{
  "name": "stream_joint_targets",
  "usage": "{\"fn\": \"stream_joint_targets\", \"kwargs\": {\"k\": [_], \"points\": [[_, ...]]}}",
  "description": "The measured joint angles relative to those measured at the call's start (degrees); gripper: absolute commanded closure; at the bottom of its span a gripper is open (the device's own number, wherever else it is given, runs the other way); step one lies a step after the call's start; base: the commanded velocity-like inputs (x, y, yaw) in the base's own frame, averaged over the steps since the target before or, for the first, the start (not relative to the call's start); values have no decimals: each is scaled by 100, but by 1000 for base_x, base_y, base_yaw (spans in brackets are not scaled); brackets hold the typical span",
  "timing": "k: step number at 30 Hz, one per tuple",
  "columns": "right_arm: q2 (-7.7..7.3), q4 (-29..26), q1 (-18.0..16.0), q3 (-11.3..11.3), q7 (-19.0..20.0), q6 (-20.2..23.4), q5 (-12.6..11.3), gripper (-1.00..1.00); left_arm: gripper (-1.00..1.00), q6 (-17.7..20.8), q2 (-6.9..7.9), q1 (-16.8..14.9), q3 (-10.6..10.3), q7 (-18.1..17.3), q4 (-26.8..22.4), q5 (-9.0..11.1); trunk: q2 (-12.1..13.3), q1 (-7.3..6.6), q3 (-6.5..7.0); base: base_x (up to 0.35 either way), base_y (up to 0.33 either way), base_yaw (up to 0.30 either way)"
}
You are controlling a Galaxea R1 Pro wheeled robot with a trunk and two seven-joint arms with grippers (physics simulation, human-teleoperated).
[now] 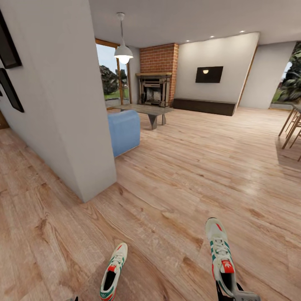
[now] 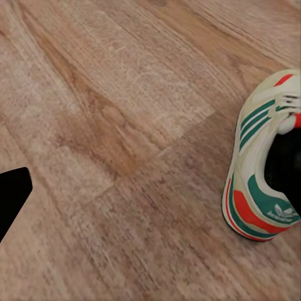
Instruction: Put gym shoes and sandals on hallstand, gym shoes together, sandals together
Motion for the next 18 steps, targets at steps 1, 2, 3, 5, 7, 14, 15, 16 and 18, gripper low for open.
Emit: {"fn": "stream_joint_targets", "kwargs": {"k": [1,2,3,5,7,14,15,16,18], "points": [[1,-13,0,0,4,17,-1,100,-100,5,-2,0,-2,0,0,-4,0,0,0,10,0,0],[1,-25,0,1,5,23,-1,100,-100,9,-4,-3,-3,0,0,-6,0,0,0,8,0,0],[1,-44,0,1,4,30,-3,100,-100,11,-6,-11,-4,-2,-2,-8,0,0,0,6,0,0],[3,-108,-1,2,4,54,-3,100,-100,22,-16,-36,-9,-6,-4,-13,0,0,0,4,0,0],[2,-299,-3,5,2,197,-1,100,-100,54,-50,-63,-50,-21,-6,-17,0,0,0,2,0,0],[-10,-3138,-36,-6,35,3526,4,100,-100,288,-135,-634,-1162,30,-6,-24,0,0,2,0,0,0],[-8,-3673,-36,-9,37,3940,-10,100,-100,675,-136,-810,-1451,68,-6,-26,0,0,2,0,0,0],[-6,-4431,-36,-4,37,4374,-18,100,-100,1370,-134,-1074,-1775,178,-7,-32,0,0,1,0,0,0],[-5,-4745,-36,-5,37,4577,-21,100,-100,1669,-133,-1196,-1930,243,-19,-38,0,0,1,0,0,0]]}}
